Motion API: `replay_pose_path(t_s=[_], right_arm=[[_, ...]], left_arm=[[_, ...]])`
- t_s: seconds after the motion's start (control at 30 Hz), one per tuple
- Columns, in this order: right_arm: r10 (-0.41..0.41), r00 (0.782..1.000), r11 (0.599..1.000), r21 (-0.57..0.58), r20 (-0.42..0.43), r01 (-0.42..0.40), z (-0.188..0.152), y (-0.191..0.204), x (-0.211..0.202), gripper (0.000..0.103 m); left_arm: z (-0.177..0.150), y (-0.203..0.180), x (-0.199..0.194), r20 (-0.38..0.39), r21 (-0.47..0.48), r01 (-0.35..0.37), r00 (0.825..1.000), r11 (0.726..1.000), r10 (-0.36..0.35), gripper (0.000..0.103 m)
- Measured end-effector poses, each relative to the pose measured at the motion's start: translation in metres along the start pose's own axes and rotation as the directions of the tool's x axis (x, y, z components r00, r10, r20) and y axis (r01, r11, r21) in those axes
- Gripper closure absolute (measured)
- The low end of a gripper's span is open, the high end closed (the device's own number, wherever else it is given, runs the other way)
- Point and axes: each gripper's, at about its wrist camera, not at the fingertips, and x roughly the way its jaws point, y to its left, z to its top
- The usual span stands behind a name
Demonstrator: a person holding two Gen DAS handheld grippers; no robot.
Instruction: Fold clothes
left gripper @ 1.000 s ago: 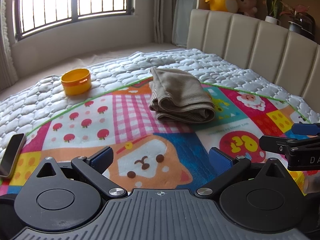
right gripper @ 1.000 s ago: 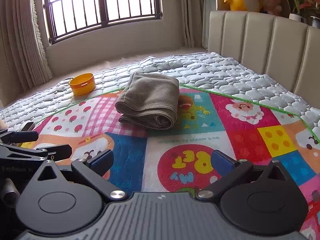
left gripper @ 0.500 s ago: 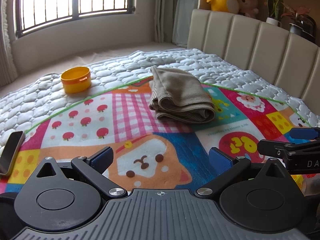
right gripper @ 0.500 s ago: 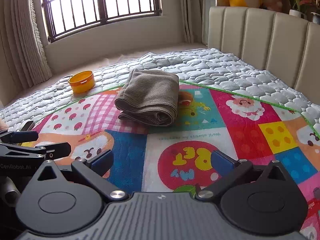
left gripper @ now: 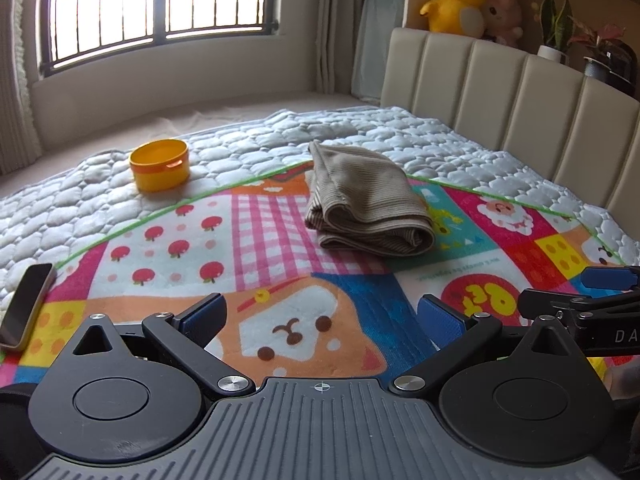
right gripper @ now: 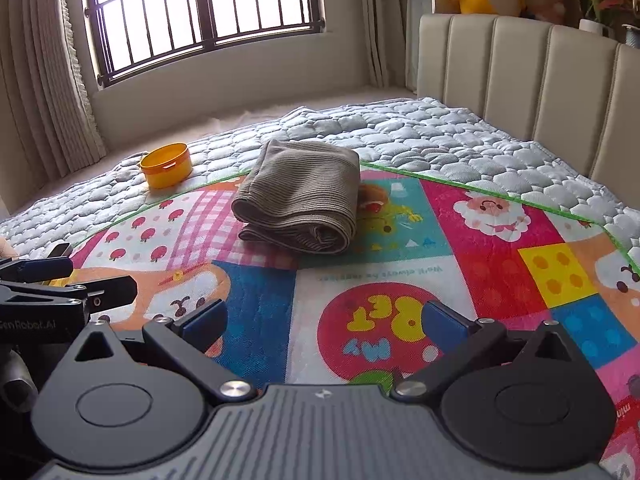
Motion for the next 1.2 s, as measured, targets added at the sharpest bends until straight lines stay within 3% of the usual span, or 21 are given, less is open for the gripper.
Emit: replay_pose_path(t_s=[1.2], right_arm=[[0.006,1.000,1.000,0.006,-0.004,-0.006,-0.0003,-0.0012,0.0000,0.000]], left_arm=[[-0.0015,-0.0024,0.0009,-0.013,0.020,-0.006,1.000,1.000,0.006,0.000]])
